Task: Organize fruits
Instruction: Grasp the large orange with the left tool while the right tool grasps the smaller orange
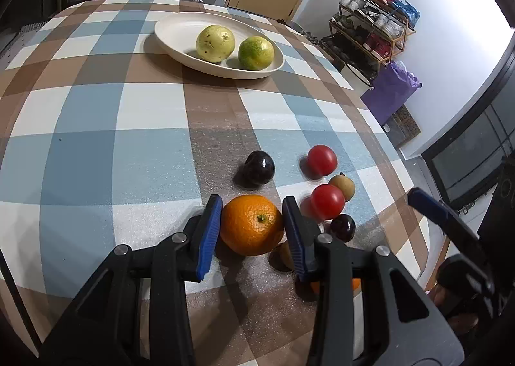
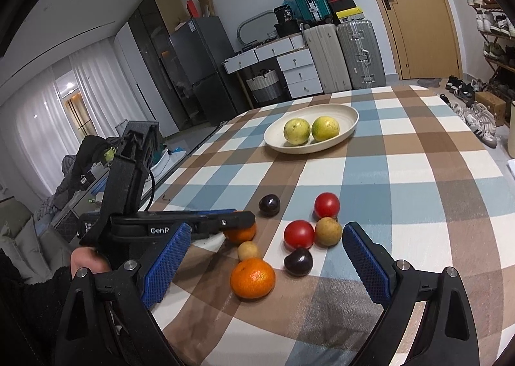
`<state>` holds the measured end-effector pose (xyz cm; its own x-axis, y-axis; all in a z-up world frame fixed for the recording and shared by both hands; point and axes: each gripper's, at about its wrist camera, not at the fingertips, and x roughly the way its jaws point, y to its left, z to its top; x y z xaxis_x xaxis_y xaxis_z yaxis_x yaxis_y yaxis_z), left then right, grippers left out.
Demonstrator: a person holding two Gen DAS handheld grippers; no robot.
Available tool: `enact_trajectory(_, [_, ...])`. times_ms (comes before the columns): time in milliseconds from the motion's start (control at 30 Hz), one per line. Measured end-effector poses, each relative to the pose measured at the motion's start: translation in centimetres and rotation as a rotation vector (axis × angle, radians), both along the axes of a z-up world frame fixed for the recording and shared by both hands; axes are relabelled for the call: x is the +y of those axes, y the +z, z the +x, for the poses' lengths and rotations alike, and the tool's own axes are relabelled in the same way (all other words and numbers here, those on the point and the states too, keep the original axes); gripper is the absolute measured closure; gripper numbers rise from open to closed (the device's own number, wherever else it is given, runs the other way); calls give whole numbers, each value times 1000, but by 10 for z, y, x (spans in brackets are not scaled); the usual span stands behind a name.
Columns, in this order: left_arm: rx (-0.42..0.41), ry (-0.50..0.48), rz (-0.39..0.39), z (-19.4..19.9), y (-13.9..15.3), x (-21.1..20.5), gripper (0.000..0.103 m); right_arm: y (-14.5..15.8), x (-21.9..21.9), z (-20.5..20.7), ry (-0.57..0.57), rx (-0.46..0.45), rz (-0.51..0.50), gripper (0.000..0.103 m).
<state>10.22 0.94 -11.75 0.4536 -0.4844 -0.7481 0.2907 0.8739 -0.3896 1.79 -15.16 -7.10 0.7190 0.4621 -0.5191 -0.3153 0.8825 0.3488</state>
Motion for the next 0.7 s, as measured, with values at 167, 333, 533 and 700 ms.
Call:
enact_trajectory(167, [15,23,-32,-1,1,11,67,-8,6,-1,16,23,-10,6])
enact_trajectory(333, [-2,44,-47,-3,8,22,67,-16,12,-4,27,39,-29,6])
enact_trajectory(533, [-25,54,-67,-8,18,31,67,-26,23,-5,58,68,-40,6])
enact_trajectory(700, [-42,54,-73,-14,25,35,67,-39,28,0,78,142,1,6])
